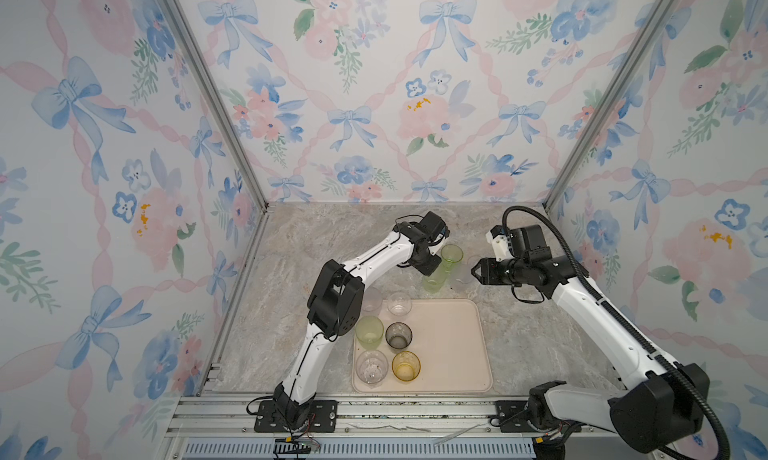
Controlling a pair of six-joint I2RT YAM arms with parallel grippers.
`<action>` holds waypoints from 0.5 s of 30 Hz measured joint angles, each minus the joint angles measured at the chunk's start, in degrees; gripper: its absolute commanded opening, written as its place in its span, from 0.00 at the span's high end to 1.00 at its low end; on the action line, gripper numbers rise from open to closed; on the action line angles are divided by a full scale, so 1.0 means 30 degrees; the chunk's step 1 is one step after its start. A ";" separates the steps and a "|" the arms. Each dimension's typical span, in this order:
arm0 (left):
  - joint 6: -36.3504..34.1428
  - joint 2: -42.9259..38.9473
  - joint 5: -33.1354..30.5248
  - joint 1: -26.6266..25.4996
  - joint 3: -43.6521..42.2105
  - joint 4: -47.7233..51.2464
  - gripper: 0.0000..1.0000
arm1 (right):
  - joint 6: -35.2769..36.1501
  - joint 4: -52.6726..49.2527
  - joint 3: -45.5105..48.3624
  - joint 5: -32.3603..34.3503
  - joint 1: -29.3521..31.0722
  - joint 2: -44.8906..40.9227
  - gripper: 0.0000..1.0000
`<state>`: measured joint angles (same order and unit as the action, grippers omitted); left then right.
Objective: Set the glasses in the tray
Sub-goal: 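Lower the left gripper into the light green dotted glass and close it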
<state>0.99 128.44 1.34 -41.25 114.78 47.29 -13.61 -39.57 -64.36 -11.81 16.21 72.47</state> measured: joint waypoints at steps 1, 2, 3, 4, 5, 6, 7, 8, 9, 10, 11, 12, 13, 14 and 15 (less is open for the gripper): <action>-0.0036 0.0073 -0.0007 0.0000 0.0109 0.0087 0.72 | 0.0000 0.0000 0.0000 -0.0015 -0.0029 0.0000 0.51; -0.0117 0.0138 0.0000 0.0000 0.0204 0.0153 0.73 | -0.0007 0.0015 0.0000 -0.0044 -0.0036 0.0000 0.51; -0.0160 0.0168 0.0000 0.0000 0.0277 0.0219 0.73 | 0.0007 0.0015 0.0000 -0.0066 -0.0051 0.0000 0.51; -0.0197 0.0189 0.0007 -0.0007 0.0321 0.0248 0.73 | 0.0029 0.0036 0.0000 -0.0080 -0.0051 0.0007 0.51; -0.0204 0.0211 0.0000 -0.0007 0.0357 0.0284 0.74 | 0.0058 0.0066 0.0000 -0.0080 -0.0058 0.0015 0.51; -0.0211 0.0211 0.0000 0.0000 0.0372 0.0291 0.74 | 0.0066 0.0087 0.0000 -0.0109 -0.0066 0.0029 0.51; -0.0226 0.0240 0.0007 -0.0007 0.0393 0.0335 0.75 | 0.0073 0.0102 0.0000 -0.0138 -0.0087 0.0051 0.51; -0.0277 0.0255 0.0007 0.0000 0.0415 0.0372 0.76 | 0.0080 0.0124 0.0000 -0.0146 -0.0102 0.0066 0.51; -0.0291 0.0284 0.0007 0.0000 0.0423 0.0386 0.77 | 0.0117 0.0146 0.0015 -0.0146 -0.0138 0.0080 0.51; -0.0291 0.0306 0.0007 0.0000 0.0423 0.0408 0.77 | 0.0124 0.0168 0.0036 -0.0146 -0.0146 0.0087 0.51; -0.0299 0.0342 0.0015 0.0000 0.0430 0.0437 0.78 | 0.0124 0.0182 0.0058 -0.0153 -0.0153 0.0087 0.51; -0.0328 0.0393 0.0022 0.0000 0.0459 0.0474 0.78 | 0.0124 0.0226 0.0102 -0.0146 -0.0160 0.0087 0.51; -0.0342 0.0481 0.0051 -0.0007 0.0517 0.0561 0.79 | 0.0124 0.0240 0.0146 -0.0146 -0.0160 0.0087 0.51; -0.0342 0.0561 0.0066 0.0000 0.0568 0.0619 0.80 | 0.0124 0.0255 0.0182 -0.0146 -0.0175 0.0087 0.51; -0.0342 0.0634 0.0066 0.0000 0.0605 0.0699 0.82 | 0.0124 0.0262 0.0219 -0.0146 -0.0175 0.0087 0.51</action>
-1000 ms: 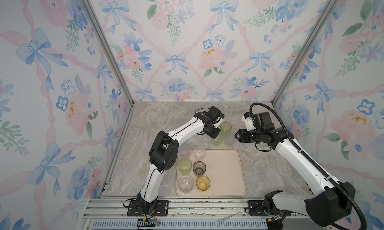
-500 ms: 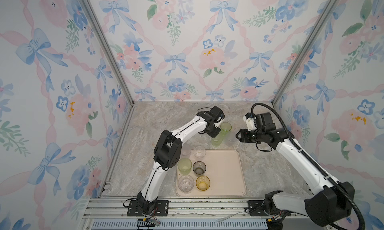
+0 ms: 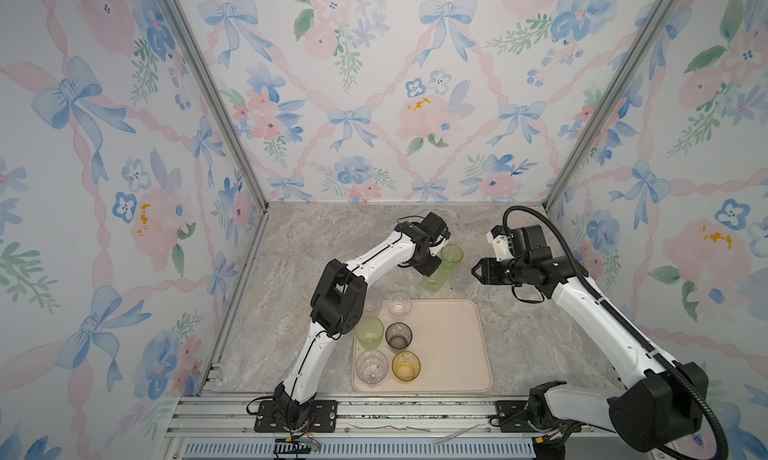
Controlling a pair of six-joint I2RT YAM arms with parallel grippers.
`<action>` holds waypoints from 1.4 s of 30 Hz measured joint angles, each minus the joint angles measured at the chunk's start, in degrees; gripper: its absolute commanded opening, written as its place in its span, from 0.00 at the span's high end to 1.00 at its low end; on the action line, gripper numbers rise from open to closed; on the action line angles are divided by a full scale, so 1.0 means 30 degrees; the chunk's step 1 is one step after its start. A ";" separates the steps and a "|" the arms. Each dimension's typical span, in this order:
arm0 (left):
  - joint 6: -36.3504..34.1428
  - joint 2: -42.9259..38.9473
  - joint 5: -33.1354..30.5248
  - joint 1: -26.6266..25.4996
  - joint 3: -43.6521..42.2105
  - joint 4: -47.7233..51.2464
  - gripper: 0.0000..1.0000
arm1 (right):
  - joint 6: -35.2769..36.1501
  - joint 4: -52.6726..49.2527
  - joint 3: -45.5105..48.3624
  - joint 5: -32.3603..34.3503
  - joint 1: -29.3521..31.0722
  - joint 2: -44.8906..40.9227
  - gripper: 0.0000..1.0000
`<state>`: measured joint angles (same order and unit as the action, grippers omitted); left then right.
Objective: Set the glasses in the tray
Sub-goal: 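Lower the left gripper into the light green dotted glass and close it, then lift the light green glass with the left gripper and carry it over the tray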
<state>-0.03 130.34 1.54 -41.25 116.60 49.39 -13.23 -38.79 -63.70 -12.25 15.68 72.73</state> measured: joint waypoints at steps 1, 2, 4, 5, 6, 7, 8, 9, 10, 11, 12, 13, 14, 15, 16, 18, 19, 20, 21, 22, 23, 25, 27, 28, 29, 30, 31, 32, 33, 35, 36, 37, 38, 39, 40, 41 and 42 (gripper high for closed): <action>0.0000 0.0058 0.0007 0.0000 0.0007 0.0036 0.84 | 0.0000 0.0007 0.0029 -0.0007 -0.0007 0.0000 0.51; -0.0015 0.0102 0.0015 0.0000 0.0015 0.0036 0.86 | 0.0000 0.0007 0.0044 -0.0007 -0.0022 0.0000 0.51; -0.0015 0.0160 0.0015 0.0000 0.0044 0.0044 0.89 | 0.0000 0.0007 0.0080 -0.0058 -0.0102 0.0000 0.51; -0.0022 0.0168 0.0015 0.0000 0.0066 0.0073 0.90 | 0.0000 0.0022 0.0102 -0.0058 -0.0131 0.0000 0.51; -0.0022 0.0168 0.0015 0.0000 0.0080 0.0102 0.91 | 0.0000 0.0015 0.0131 -0.0066 -0.0160 0.0000 0.51; -0.0022 0.0168 0.0007 0.0000 0.0102 0.0146 0.92 | 0.0000 0.0015 0.0153 -0.0073 -0.0182 0.0000 0.51; -0.0022 0.0168 0.0007 0.0000 0.0102 0.0160 0.93 | 0.0000 0.0022 0.0175 -0.0073 -0.0204 0.0000 0.51; -0.0022 0.0168 0.0007 0.0000 0.0109 0.0175 0.93 | 0.0000 0.0022 0.0197 -0.0073 -0.0211 0.0000 0.51; -0.0022 0.0168 0.0000 0.0000 0.0109 0.0160 0.94 | 0.0000 0.0029 0.0240 -0.0073 -0.0211 0.0000 0.51; -0.0022 0.0168 0.0000 0.0000 0.0109 0.0160 0.94 | 0.0000 0.0029 0.0270 -0.0109 -0.0211 0.0000 0.51; -0.0022 0.0168 0.0000 0.0000 0.0109 0.0160 0.94 | 0.0000 0.0022 0.0306 -0.0160 -0.0211 0.0000 0.51; -0.0029 0.0168 -0.0007 0.0000 0.0109 0.0168 0.95 | 0.0000 0.0029 0.0335 -0.0219 -0.0211 0.0000 0.51; -0.0073 0.0168 -0.0007 0.0000 0.0109 0.0168 0.95 | 0.0000 0.0051 0.0364 -0.0248 -0.0211 0.0000 0.51; -0.0095 0.0160 -0.0007 0.0000 0.0109 0.0168 0.95 | 0.0000 0.0087 0.0393 -0.0321 -0.0211 0.0000 0.51; -0.0146 0.0146 -0.0022 0.0000 0.0109 0.0168 0.96 | 0.0000 0.0117 0.0408 -0.0364 -0.0211 0.0007 0.51; -0.0299 0.0095 -0.0124 0.0000 0.0109 0.0182 0.95 | 0.0000 0.0175 0.0423 -0.0364 -0.0211 0.0015 0.51; -0.0379 0.0022 -0.0219 0.0000 0.0109 0.0204 0.96 | -0.0007 0.0175 0.0423 -0.0364 -0.0211 0.0015 0.51; -0.0459 -0.0087 -0.0291 0.0000 0.0109 0.0248 0.96 | 0.0000 0.0175 0.0423 -0.0364 -0.0211 0.0015 0.51; -0.0517 -0.0291 -0.0372 0.0000 0.0109 0.0335 0.96 | -0.0007 0.0175 0.0423 -0.0364 -0.0211 0.0007 0.51; -0.0619 -0.0539 -0.0437 0.0000 0.0109 0.0437 0.96 | -0.0007 0.0175 0.0430 -0.0364 -0.0211 0.0007 0.51; -0.0714 -0.0801 -0.0525 0.0000 0.0109 0.0510 0.96 | -0.0007 0.0175 0.0430 -0.0372 -0.0211 0.0015 0.51; -0.0918 -0.1537 -0.0663 -0.0007 0.0109 0.0583 0.96 | -0.0007 0.0204 0.0459 -0.0372 -0.0211 0.0015 0.51; -0.1049 -0.2288 -0.0845 -0.0080 0.0109 0.0714 0.95 | -0.0015 0.0284 0.0510 -0.0372 -0.0211 0.0015 0.51; -0.1151 -0.2703 -0.0969 -0.0160 0.0109 0.0772 0.96 | -0.0007 0.0306 0.0532 -0.0372 -0.0211 0.0015 0.51; -0.1231 -0.3082 -0.1056 -0.0262 0.0051 0.0801 0.96 | -0.0015 0.0306 0.0539 -0.0372 -0.0211 0.0015 0.51; -0.1304 -0.3512 -0.1093 -0.0415 -0.0117 0.0801 0.96 | -0.0015 0.0313 0.0554 -0.0393 -0.0211 0.0015 0.51; -0.1362 -0.3912 -0.1129 -0.0605 -0.0386 0.0809 0.96 | -0.0015 0.0321 0.0568 -0.0423 -0.0211 0.0007 0.51; -0.1377 -0.4277 -0.1202 -0.0823 -0.0707 0.0816 0.96 | -0.0015 0.0321 0.0590 -0.0430 -0.0211 0.0007 0.51; -0.1428 -0.4634 -0.1239 -0.1086 -0.1100 0.0838 0.96 | -0.0022 0.0321 0.0634 -0.0430 -0.0211 0.0007 0.51; -0.1435 -0.5093 -0.1231 -0.1617 -0.1909 0.0889 0.96 | -0.0073 0.0321 0.0721 -0.0444 -0.0211 0.0007 0.51; -0.1435 -0.5209 -0.1231 -0.1880 -0.2339 0.0889 0.96 | -0.0080 0.0313 0.0758 -0.0481 -0.0211 0.0000 0.51; -0.1435 -0.5260 -0.1224 -0.2113 -0.2761 0.0903 0.96 | -0.0087 0.0321 0.0809 -0.0495 -0.0211 -0.0022 0.51; -0.1435 -0.5260 -0.1231 -0.2310 -0.3126 0.0969 0.96 | -0.0087 0.0321 0.0852 -0.0495 -0.0211 -0.0051 0.51; -0.1435 -0.5260 -0.1224 -0.2484 -0.3555 0.1027 0.96 | -0.0087 0.0313 0.0896 -0.0495 -0.0211 -0.0095 0.51; -0.1428 -0.5260 -0.1231 -0.2616 -0.3971 0.1115 0.96 | -0.0087 0.0306 0.0947 -0.0495 -0.0211 -0.0131 0.51; -0.1428 -0.5260 -0.1239 -0.2703 -0.4299 0.1231 0.96 | -0.0087 0.0313 0.0976 -0.0495 -0.0211 -0.0168 0.51; -0.1428 -0.5260 -0.1246 -0.2769 -0.4590 0.1348 0.96 | -0.0095 0.0313 0.1020 -0.0495 -0.0211 -0.0211 0.51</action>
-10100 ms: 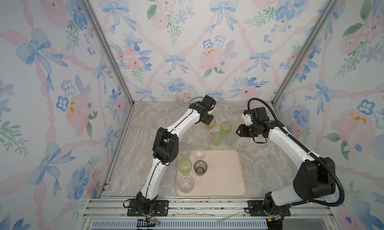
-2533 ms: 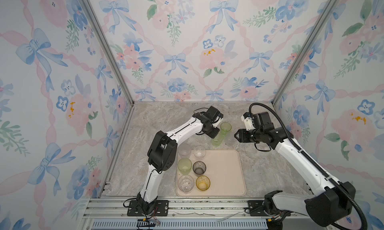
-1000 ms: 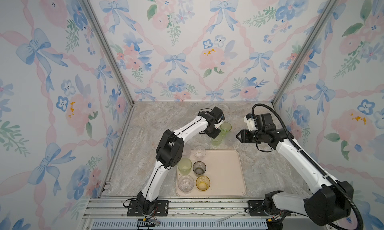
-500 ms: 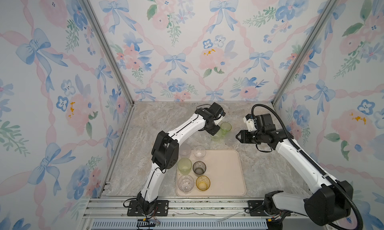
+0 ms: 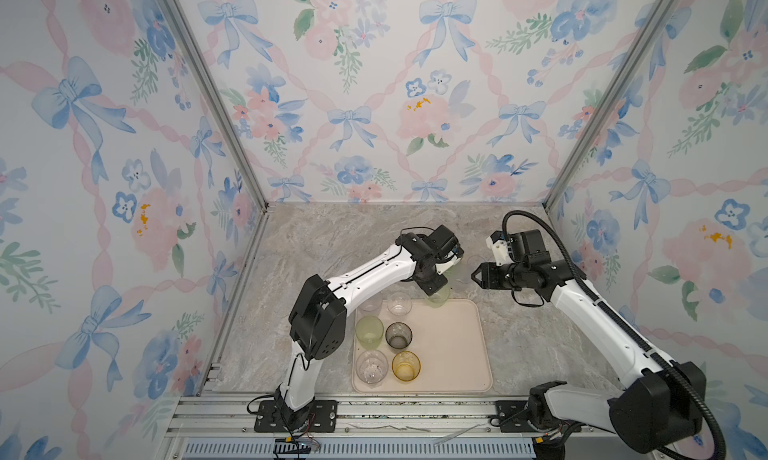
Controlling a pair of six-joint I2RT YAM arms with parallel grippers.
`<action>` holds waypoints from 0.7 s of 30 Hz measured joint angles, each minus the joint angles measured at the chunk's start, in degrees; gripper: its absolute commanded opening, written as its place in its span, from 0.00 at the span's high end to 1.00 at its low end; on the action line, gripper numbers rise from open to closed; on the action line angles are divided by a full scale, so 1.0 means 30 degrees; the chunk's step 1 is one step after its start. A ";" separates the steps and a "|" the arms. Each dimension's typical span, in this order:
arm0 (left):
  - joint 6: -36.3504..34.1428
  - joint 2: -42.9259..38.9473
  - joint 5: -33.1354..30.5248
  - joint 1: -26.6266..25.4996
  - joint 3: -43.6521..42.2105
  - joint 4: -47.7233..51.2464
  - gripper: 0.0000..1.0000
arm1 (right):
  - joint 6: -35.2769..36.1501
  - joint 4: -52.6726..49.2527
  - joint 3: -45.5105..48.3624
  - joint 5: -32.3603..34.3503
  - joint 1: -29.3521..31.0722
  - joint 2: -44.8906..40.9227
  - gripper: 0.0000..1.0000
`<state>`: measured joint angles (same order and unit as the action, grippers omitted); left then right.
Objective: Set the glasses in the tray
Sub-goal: 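Lift the light green glass with the left gripper and carry it over the tray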
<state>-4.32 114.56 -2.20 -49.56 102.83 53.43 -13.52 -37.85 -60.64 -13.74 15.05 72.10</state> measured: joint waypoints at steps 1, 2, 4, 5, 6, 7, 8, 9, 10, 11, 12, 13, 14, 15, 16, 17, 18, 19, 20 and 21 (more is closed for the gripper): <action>0.0007 0.0000 -0.0058 -0.0080 -0.0277 0.0087 0.97 | -0.0036 0.0000 0.0044 0.0000 0.0000 -0.0058 0.51; 0.0007 0.0000 -0.0124 -0.0124 -0.0481 0.0153 0.96 | -0.0058 -0.0007 0.0066 0.0000 0.0000 -0.0109 0.51; 0.0015 0.0000 -0.0197 -0.0226 -0.0860 0.0189 0.96 | -0.0080 0.0000 0.0146 0.0000 0.0000 -0.0211 0.51; 0.0029 0.0000 -0.0197 -0.0240 -0.0976 0.0204 0.97 | -0.0124 -0.0007 0.0168 0.0000 0.0000 -0.0248 0.51; 0.0073 -0.0007 -0.0197 -0.0248 -0.1086 0.0204 0.97 | -0.0138 0.0000 0.0197 0.0000 0.0000 -0.0277 0.51; 0.0095 -0.0015 -0.0197 -0.0262 -0.1166 0.0204 0.97 | -0.0138 0.0000 0.0226 0.0000 0.0007 -0.0299 0.51; 0.0138 -0.0029 -0.0197 -0.0291 -0.1231 0.0197 0.97 | -0.0146 -0.0015 0.0233 0.0000 0.0007 -0.0306 0.51; 0.0153 -0.0029 -0.0197 -0.0299 -0.1282 0.0189 0.97 | -0.0153 -0.0007 0.0233 0.0000 0.0015 -0.0306 0.51; 0.0160 -0.0029 -0.0189 -0.0313 -0.1341 0.0182 0.97 | -0.0189 -0.0007 0.0233 0.0000 0.0015 -0.0321 0.51; 0.0175 -0.0029 -0.0189 -0.0328 -0.1370 0.0182 0.97 | -0.0197 -0.0007 0.0240 0.0000 0.0022 -0.0321 0.51; 0.0226 -0.0029 -0.0189 -0.0342 -0.1428 0.0168 0.97 | -0.0197 -0.0007 0.0240 0.0000 0.0022 -0.0321 0.51; 0.0291 -0.0029 -0.0189 -0.0350 -0.1450 0.0182 0.97 | -0.0197 -0.0015 0.0240 0.0000 0.0036 -0.0321 0.51; 0.0328 -0.0029 -0.0197 -0.0357 -0.1457 0.0175 0.98 | -0.0197 -0.0007 0.0240 0.0000 0.0051 -0.0321 0.51; 0.0372 -0.0029 -0.0204 -0.0379 -0.1457 0.0175 0.98 | -0.0197 -0.0007 0.0240 0.0007 0.0058 -0.0321 0.51; 0.0444 -0.0029 -0.0211 -0.0386 -0.1457 0.0175 0.97 | -0.0197 -0.0015 0.0240 0.0007 0.0066 -0.0321 0.51; 0.0474 -0.0029 -0.0211 -0.0386 -0.1457 0.0168 0.98 | -0.0197 -0.0015 0.0240 0.0007 0.0124 -0.0321 0.51; 0.0510 -0.0029 -0.0219 -0.0408 -0.1457 0.0168 0.98 | -0.0197 -0.0015 0.0240 0.0007 0.0146 -0.0321 0.51; 0.0510 -0.0029 -0.0277 -0.0415 -0.1457 0.0168 0.98 | -0.0197 -0.0015 0.0240 0.0007 0.0146 -0.0328 0.51; 0.0510 -0.0029 -0.0328 -0.0437 -0.1457 0.0168 0.98 | -0.0197 -0.0015 0.0240 0.0007 0.0146 -0.0328 0.51; 0.0510 -0.0029 -0.0350 -0.0437 -0.1457 0.0168 0.98 | -0.0197 -0.0015 0.0240 0.0007 0.0146 -0.0335 0.51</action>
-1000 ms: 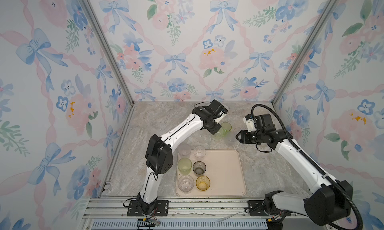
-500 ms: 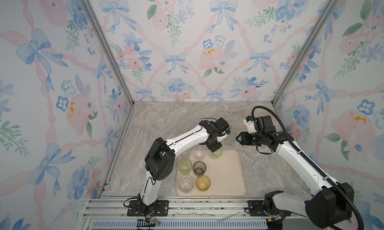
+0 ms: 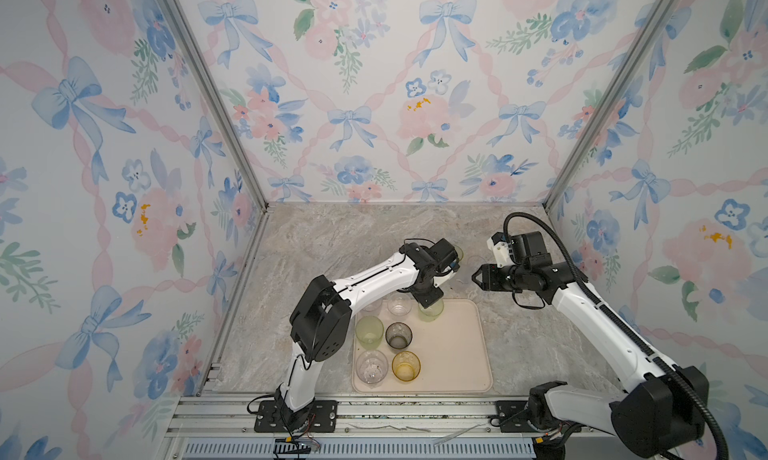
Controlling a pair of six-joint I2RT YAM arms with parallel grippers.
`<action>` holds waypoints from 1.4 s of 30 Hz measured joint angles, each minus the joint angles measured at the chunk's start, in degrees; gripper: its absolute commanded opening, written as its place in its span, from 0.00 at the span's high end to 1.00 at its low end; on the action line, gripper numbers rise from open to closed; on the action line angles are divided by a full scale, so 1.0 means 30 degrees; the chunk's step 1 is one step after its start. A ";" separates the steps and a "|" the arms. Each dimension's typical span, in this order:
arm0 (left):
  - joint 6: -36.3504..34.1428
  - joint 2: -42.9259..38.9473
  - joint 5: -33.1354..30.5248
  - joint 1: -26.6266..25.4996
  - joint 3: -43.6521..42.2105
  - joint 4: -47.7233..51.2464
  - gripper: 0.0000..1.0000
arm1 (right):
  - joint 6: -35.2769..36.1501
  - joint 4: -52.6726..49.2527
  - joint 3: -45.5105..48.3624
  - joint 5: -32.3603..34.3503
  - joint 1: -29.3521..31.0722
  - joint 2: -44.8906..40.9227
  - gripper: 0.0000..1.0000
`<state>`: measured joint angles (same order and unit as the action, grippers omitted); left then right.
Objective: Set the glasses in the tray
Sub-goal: 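Lift the light green glass with the left gripper and carry it over the tray, then lower the light green glass onto the tray and open the left gripper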
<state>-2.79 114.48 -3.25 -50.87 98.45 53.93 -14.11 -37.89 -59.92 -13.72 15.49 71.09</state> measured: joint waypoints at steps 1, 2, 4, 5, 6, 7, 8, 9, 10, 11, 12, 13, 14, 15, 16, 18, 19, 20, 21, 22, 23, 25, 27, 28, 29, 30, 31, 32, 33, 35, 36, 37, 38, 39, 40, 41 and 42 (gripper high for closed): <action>0.0000 0.0000 -0.0007 0.0000 0.0000 0.0000 0.98 | 0.0000 0.0000 0.0000 0.0000 0.0000 -0.0007 0.51; 0.0007 0.0007 -0.0051 0.0000 0.0000 0.0000 0.97 | 0.0000 0.0000 0.0000 0.0000 0.0000 -0.0015 0.51; 0.0000 0.0007 -0.0146 0.0007 -0.0007 0.0000 0.97 | 0.0000 -0.0007 0.0000 0.0007 0.0000 -0.0051 0.51; 0.0000 0.0007 -0.0146 0.0007 -0.0007 0.0000 0.97 | 0.0000 -0.0007 0.0000 0.0007 0.0000 -0.0066 0.51; 0.0000 0.0022 -0.0146 0.0007 -0.0022 0.0000 0.97 | 0.0000 -0.0007 0.0000 0.0007 0.0000 -0.0073 0.51; 0.0007 0.0036 -0.0146 0.0007 -0.0022 0.0000 0.97 | 0.0000 -0.0015 0.0000 0.0000 0.0000 -0.0087 0.51; 0.0000 0.0066 -0.0146 0.0007 -0.0022 -0.0007 0.97 | 0.0000 -0.0007 0.0000 0.0007 0.0000 -0.0087 0.51; 0.0007 0.0117 -0.0146 0.0007 -0.0029 -0.0007 0.96 | 0.0000 -0.0007 0.0000 0.0007 0.0000 -0.0087 0.51; 0.0007 0.0168 -0.0146 0.0007 -0.0029 -0.0007 0.96 | 0.0000 -0.0015 0.0000 0.0007 0.0000 -0.0087 0.51; 0.0007 0.0233 -0.0138 0.0007 -0.0036 -0.0007 0.96 | 0.0000 -0.0015 0.0000 0.0007 0.0000 -0.0087 0.51; 0.0007 0.0306 -0.0138 0.0015 -0.0044 -0.0007 0.96 | 0.0000 -0.0007 0.0000 0.0007 0.0000 -0.0087 0.51; 0.0007 0.0379 -0.0138 0.0022 -0.0073 -0.0007 0.95 | 0.0000 -0.0015 0.0000 0.0007 0.0000 -0.0087 0.51; 0.0015 0.0437 -0.0138 0.0022 -0.0087 -0.0007 0.96 | 0.0000 -0.0015 0.0000 0.0007 0.0000 -0.0095 0.51; 0.0058 0.0503 -0.0138 0.0029 -0.0138 -0.0015 0.95 | 0.0000 -0.0015 0.0000 0.0007 0.0000 -0.0095 0.51; 0.0073 0.0546 -0.0138 0.0029 -0.0197 -0.0015 0.95 | 0.0000 -0.0015 0.0000 0.0015 0.0000 -0.0087 0.51; 0.0087 0.0590 -0.0138 0.0066 -0.0299 0.0007 0.94 | 0.0000 -0.0015 0.0007 0.0015 0.0000 -0.0095 0.51; 0.0095 0.0641 -0.0131 0.0095 -0.0306 -0.0015 0.94 | 0.0000 -0.0015 0.0007 0.0015 0.0000 -0.0087 0.51; 0.0131 0.0678 -0.0138 0.0117 -0.0306 -0.0029 0.94 | 0.0000 -0.0015 0.0007 0.0015 0.0000 -0.0095 0.51; 0.0138 0.0743 -0.0138 0.0138 -0.0306 -0.0022 0.94 | 0.0000 -0.0015 0.0007 0.0022 0.0000 -0.0095 0.51; 0.0138 0.0772 -0.0131 0.0160 -0.0306 -0.0029 0.94 | 0.0000 -0.0015 0.0015 0.0015 0.0000 -0.0095 0.51; 0.0138 0.0780 -0.0109 0.0219 -0.0306 -0.0029 0.93 | 0.0000 -0.0007 0.0015 0.0015 0.0000 -0.0095 0.51; 0.0138 0.0780 -0.0117 0.0226 -0.0306 -0.0066 0.92 | 0.0000 -0.0015 0.0022 0.0036 0.0000 -0.0095 0.51; 0.0138 0.0780 -0.0124 0.0226 -0.0306 -0.0073 0.89 | 0.0000 -0.0015 0.0022 0.0080 0.0000 -0.0095 0.51; 0.0146 0.0780 -0.0131 0.0226 -0.0306 -0.0080 0.86 | 0.0000 -0.0022 0.0022 0.0087 0.0000 -0.0095 0.51; 0.0138 0.0780 -0.0131 0.0226 -0.0313 -0.0087 0.84 | 0.0000 -0.0015 0.0022 0.0087 0.0000 -0.0095 0.51; 0.0146 0.0780 -0.0131 0.0226 -0.0350 -0.0087 0.83 | 0.0000 -0.0015 0.0022 0.0087 0.0000 -0.0095 0.51; 0.0168 0.0780 -0.0131 0.0226 -0.0393 -0.0087 0.82 | 0.0000 -0.0022 0.0022 0.0087 0.0000 -0.0095 0.51; 0.0189 0.0780 -0.0131 0.0226 -0.0437 -0.0095 0.81 | 0.0000 -0.0015 0.0022 0.0087 0.0000 -0.0095 0.51; 0.0219 0.0780 -0.0131 0.0226 -0.0510 -0.0102 0.81 | 0.0000 -0.0015 0.0022 0.0087 0.0000 -0.0095 0.51; 0.0211 0.0780 -0.0131 0.0226 -0.0612 -0.0095 0.80 | 0.0000 -0.0015 0.0022 0.0087 0.0000 -0.0095 0.51; 0.0211 0.0780 -0.0131 0.0226 -0.0648 -0.0080 0.79 | 0.0000 -0.0022 0.0022 0.0087 0.0000 -0.0095 0.51; 0.0204 0.0780 -0.0131 0.0226 -0.0663 -0.0080 0.79 | 0.0000 -0.0015 0.0022 0.0087 0.0000 -0.0095 0.51; 0.0211 0.0780 -0.0131 0.0226 -0.0663 -0.0087 0.78 | 0.0000 -0.0015 0.0022 0.0087 0.0000 -0.0095 0.51; 0.0219 0.0780 -0.0131 0.0226 -0.0663 -0.0087 0.77 | 0.0000 -0.0022 0.0022 0.0087 0.0000 -0.0095 0.51; 0.0211 0.0780 -0.0131 0.0226 -0.0670 -0.0095 0.76 | 0.0000 -0.0015 0.0022 0.0087 0.0000 -0.0095 0.51; 0.0211 0.0780 -0.0131 0.0233 -0.0678 -0.0117 0.75 | 0.0000 -0.0015 0.0022 0.0087 0.0000 -0.0095 0.51; 0.0211 0.0772 -0.0124 0.0240 -0.0692 -0.0175 0.74 | 0.0000 -0.0015 0.0022 0.0087 0.0000 -0.0095 0.51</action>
<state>-2.15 116.79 -3.62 -50.15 96.38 53.41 -14.11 -37.93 -59.86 -13.45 15.49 70.81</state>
